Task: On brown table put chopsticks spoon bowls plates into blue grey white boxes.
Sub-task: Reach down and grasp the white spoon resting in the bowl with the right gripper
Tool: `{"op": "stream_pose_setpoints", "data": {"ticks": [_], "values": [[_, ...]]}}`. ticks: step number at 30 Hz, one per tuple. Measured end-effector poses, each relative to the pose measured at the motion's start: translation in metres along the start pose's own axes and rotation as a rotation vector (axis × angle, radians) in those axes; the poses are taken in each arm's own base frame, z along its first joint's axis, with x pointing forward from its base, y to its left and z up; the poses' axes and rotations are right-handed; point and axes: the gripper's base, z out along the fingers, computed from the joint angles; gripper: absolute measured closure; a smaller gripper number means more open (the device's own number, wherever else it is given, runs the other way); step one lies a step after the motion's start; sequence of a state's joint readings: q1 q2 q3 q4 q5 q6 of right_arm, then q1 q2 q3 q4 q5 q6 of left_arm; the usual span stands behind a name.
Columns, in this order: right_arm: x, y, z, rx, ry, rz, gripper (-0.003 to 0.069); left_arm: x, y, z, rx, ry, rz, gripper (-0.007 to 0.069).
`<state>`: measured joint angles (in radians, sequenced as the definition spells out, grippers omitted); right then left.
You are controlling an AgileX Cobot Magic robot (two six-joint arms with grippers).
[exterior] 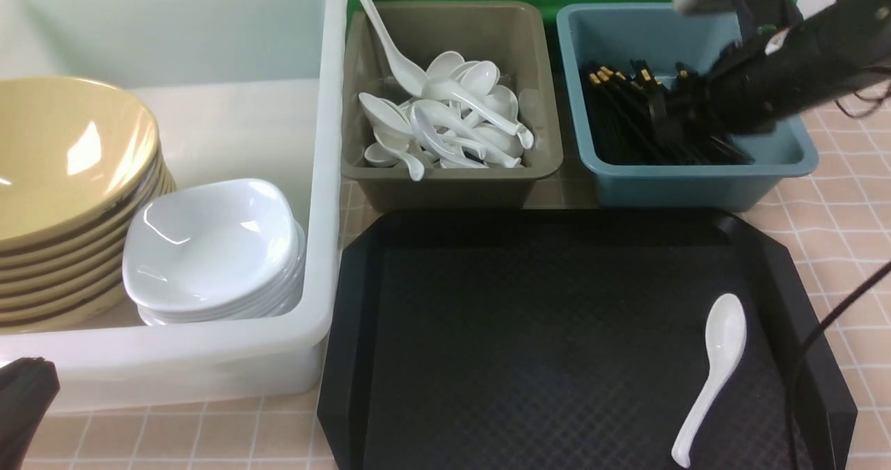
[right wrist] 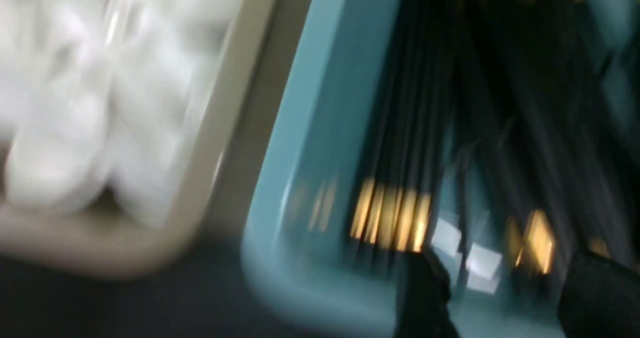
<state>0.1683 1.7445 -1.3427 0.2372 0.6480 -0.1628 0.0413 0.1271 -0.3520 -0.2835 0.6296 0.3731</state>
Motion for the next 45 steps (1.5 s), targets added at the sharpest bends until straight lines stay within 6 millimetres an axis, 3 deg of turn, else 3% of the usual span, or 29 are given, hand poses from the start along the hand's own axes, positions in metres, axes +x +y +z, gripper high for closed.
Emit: {"op": "stream_pose_setpoints", "data": {"ticks": [1,6,10,23,32,45], "values": [[0.019,0.000,-0.001,-0.006,0.084,-0.005,0.0245,0.000,0.000,0.000,-0.001,-0.002,0.000,0.0618],[0.076,-0.002,0.004,-0.004,0.276,0.002,0.0244,-0.001,0.000,0.000,-0.002,-0.006,0.000,0.0618],[0.101,-0.005,0.011,0.010,0.308,0.008,0.0244,-0.001,0.000,0.000,-0.003,-0.009,0.000,0.0618],[0.106,-0.013,0.014,0.062,0.324,-0.041,0.0244,-0.001,0.000,0.000,-0.002,-0.006,0.000,0.0618],[0.114,-0.014,0.004,0.082,0.409,-0.086,0.0244,-0.001,0.000,0.000,-0.002,-0.006,0.000,0.0618],[0.130,-0.017,0.030,0.056,0.572,-0.059,0.0267,-0.001,0.000,0.000,-0.002,-0.006,-0.001,0.0618]]}}
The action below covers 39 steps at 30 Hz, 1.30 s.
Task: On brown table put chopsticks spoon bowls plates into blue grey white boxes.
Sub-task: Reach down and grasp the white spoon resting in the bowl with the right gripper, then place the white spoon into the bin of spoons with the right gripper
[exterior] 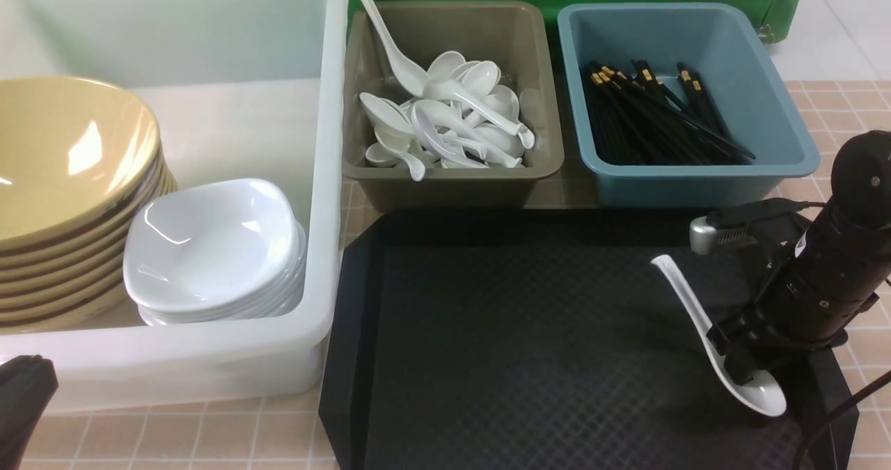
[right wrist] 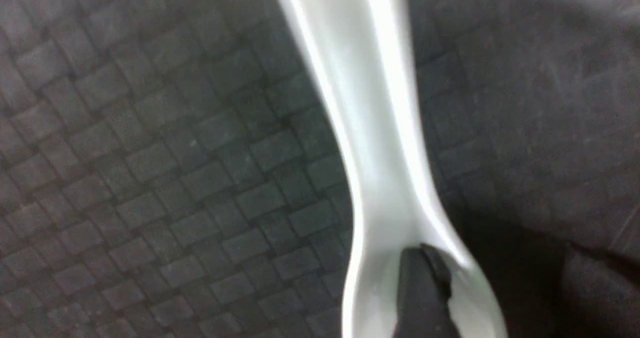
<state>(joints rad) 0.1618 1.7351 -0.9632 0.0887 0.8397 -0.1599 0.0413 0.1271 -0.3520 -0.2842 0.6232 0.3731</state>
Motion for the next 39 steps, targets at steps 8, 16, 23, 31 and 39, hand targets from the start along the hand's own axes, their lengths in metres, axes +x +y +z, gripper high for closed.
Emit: {"op": "stream_pose_setpoints", "data": {"ticks": [8,16,23,31,39], "values": [[0.001,0.012,0.000,-0.110,0.014,-0.051,0.0519,0.000,0.000,0.000,0.000,0.000,0.000,0.0618],[-0.005,0.019,-0.024,-0.157,-0.060,-0.091,0.0592,0.000,0.000,0.000,0.000,-0.001,0.000,0.0618],[-0.044,0.051,-0.098,-0.314,-0.400,-0.205,0.0592,-0.001,0.000,0.000,-0.002,-0.006,0.000,0.0618],[-0.140,0.119,-0.124,-0.217,-0.970,-0.407,0.0570,-0.001,0.000,0.000,-0.003,-0.008,0.000,0.0618],[-0.190,0.112,-0.114,-0.255,-0.954,-0.393,0.0250,0.000,0.001,0.000,-0.010,-0.005,0.010,0.0618]]}}
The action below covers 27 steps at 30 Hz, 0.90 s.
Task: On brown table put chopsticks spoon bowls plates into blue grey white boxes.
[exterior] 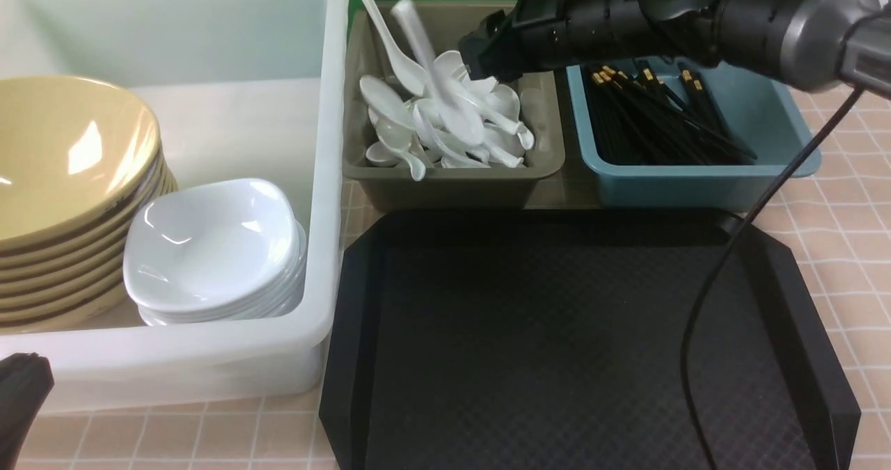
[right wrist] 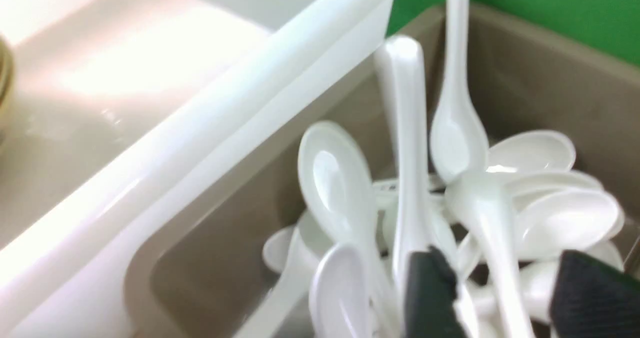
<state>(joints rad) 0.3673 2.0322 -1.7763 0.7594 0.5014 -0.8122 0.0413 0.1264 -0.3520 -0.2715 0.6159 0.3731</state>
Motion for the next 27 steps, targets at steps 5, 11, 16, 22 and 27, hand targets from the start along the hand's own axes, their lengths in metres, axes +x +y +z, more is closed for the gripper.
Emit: {"op": "stream_pose_setpoints", "data": {"ticks": [5,11,16,22,27], "values": [[-0.031,-0.029,-0.075,-0.009,0.122,0.021,0.0273,0.000,0.000,0.000,0.000,0.003,0.001,0.0618],[-0.051,-0.040,-0.210,0.256,0.241,-0.038,0.0574,0.000,0.000,0.000,0.001,0.004,0.001,0.0618],[-0.045,-0.006,-0.301,0.422,0.084,-0.059,0.0620,0.001,0.000,0.000,0.002,0.006,0.000,0.0618],[0.026,0.054,-0.362,0.600,-0.270,-0.187,0.0620,0.001,0.000,0.000,0.003,0.007,0.000,0.0618],[0.128,0.086,-0.377,0.784,-0.547,-0.291,0.0622,0.001,0.000,0.000,0.004,0.009,-0.001,0.0618]]}}
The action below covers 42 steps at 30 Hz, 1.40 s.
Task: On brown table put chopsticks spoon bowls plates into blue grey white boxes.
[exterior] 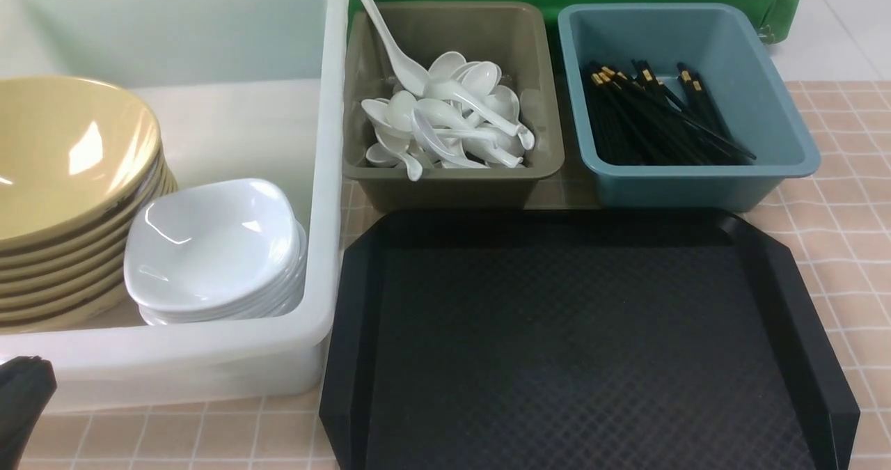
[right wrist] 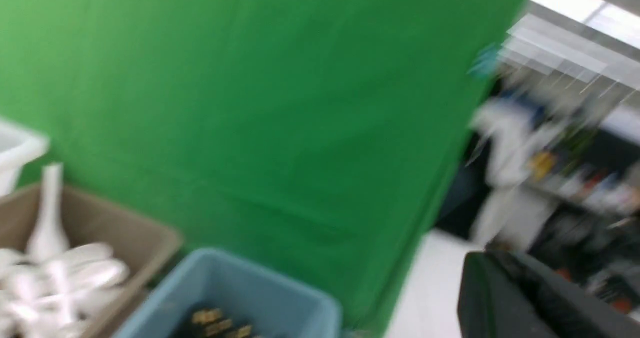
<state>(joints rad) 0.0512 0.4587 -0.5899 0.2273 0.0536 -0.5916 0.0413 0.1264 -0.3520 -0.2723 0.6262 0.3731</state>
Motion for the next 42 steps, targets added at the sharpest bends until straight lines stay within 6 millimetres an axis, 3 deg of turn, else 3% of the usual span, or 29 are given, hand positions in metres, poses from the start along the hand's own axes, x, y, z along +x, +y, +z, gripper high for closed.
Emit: {"op": "stream_pose_setpoints", "data": {"ticks": [1,2,4,6,8,18,27,34,42], "values": [[0.007,0.002,-0.010,0.017,-0.026,-0.010,0.0623,0.000,0.000,0.000,0.000,0.000,0.000,0.0618],[0.029,0.010,-0.022,0.025,-0.026,-0.025,0.0624,0.000,0.000,0.000,0.000,0.001,0.000,0.0618],[0.041,0.015,-0.033,0.028,-0.033,-0.035,0.0624,0.000,0.000,0.000,0.000,0.001,0.000,0.0618],[0.073,0.028,-0.051,0.007,-0.005,-0.037,0.0624,0.000,0.000,0.000,0.001,0.002,0.000,0.0618],[0.092,0.036,-0.061,0.000,0.001,-0.037,0.0624,0.000,0.000,0.000,0.001,0.002,0.000,0.0618],[0.147,0.057,-0.060,-0.057,0.151,-0.025,0.0622,0.002,-0.001,0.000,0.006,0.015,0.000,0.0618],[0.160,0.061,-0.066,-0.054,0.203,0.140,0.0622,0.002,-0.001,0.000,0.007,0.019,0.000,0.0618],[0.172,0.062,-0.070,-0.023,0.349,0.303,0.0619,0.002,-0.001,0.000,0.008,0.019,0.000,0.0618],[0.177,0.063,-0.072,-0.026,0.411,0.310,0.0615,0.002,-0.001,0.000,0.008,0.019,0.000,0.0618]]}}
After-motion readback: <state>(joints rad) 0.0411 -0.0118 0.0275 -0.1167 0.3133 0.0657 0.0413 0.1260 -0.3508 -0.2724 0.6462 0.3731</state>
